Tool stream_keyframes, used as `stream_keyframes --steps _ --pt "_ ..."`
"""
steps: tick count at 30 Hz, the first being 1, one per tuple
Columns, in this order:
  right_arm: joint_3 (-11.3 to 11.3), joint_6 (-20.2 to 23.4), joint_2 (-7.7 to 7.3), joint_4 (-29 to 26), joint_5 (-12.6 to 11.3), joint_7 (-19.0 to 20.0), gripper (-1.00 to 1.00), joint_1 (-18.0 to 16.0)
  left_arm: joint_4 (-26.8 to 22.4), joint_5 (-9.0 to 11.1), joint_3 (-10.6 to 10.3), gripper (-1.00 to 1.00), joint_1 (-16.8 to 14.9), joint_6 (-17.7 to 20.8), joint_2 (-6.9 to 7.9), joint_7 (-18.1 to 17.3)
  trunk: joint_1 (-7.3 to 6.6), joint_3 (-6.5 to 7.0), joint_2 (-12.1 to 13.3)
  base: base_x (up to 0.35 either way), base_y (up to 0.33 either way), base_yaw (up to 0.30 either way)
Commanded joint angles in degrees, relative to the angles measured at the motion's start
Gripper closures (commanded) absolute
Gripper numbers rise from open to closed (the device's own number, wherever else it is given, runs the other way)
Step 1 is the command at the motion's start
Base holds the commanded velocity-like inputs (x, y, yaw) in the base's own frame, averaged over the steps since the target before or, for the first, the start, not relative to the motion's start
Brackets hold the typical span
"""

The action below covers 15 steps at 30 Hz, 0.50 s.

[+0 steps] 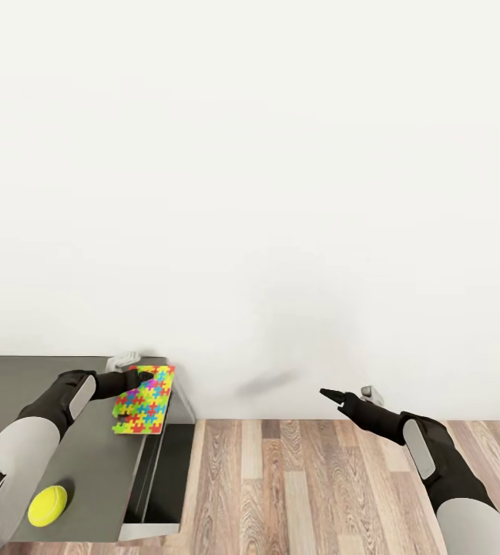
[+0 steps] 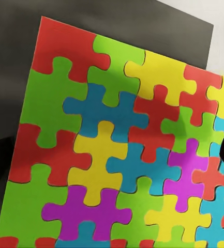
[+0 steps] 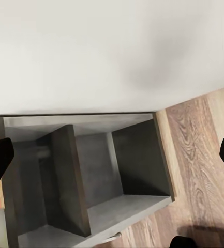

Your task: Put all the toys in the child's room - the three board games (two on the bed and one on the table), the two jigsaw puzzles on the table, and the tennis ball on the table - inside the toy box on the table in the child's room.

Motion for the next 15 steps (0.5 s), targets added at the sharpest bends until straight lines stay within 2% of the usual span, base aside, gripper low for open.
stream_keyframes --steps 1,15 --pt "-0.12 0.36 0.01 -0.01 -0.09 0.12 -1.00 -0.05 -0.05 0.16 0.33 -1.00 -0.04 0.44 -0.03 -0.11 0.03 -0.09 -0.10 0.000 -0.050 0.000" --pt "-0.12 0.36 0.01 0.00 -0.07 0.12 -1.00 -0.05 -0.05 0.11 0.31 -1.00 -0.04 0.41 -0.03 -0.15 0.03 -0.09 -0.10 0.000 -0.009 0.000"
